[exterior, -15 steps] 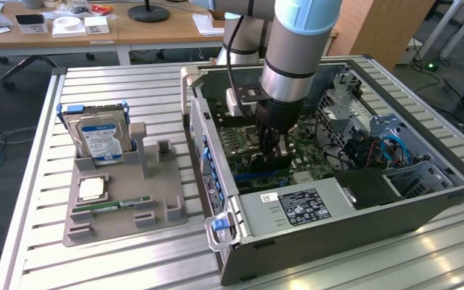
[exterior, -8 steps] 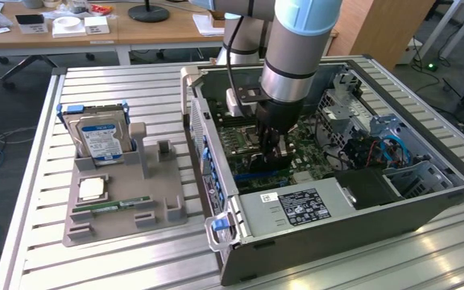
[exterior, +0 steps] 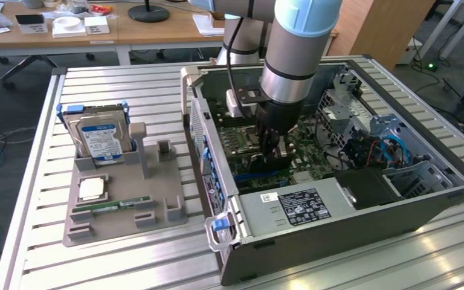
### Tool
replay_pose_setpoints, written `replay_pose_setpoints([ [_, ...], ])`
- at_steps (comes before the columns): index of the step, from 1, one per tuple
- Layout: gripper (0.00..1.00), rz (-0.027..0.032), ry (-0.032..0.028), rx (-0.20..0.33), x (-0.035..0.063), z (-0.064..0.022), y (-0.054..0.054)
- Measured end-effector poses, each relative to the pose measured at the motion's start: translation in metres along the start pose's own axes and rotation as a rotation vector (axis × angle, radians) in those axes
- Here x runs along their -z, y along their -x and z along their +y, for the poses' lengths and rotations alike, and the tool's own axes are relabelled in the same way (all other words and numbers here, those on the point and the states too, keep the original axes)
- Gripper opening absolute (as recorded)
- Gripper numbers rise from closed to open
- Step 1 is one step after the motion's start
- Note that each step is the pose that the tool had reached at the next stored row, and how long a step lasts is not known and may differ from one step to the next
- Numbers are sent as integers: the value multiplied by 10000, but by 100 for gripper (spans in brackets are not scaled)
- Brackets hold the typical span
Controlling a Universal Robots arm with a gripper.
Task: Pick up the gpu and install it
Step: 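Insert the gpu into the slot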
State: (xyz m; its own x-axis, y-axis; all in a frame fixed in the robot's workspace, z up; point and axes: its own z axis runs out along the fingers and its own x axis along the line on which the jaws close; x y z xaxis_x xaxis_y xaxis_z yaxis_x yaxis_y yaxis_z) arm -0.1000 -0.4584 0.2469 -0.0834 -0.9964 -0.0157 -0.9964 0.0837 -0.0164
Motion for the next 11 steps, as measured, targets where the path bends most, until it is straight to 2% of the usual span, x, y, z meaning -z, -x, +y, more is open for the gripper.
replay_pose_setpoints([
  [11, 27, 0, 0, 0, -10, 0, 0],
])
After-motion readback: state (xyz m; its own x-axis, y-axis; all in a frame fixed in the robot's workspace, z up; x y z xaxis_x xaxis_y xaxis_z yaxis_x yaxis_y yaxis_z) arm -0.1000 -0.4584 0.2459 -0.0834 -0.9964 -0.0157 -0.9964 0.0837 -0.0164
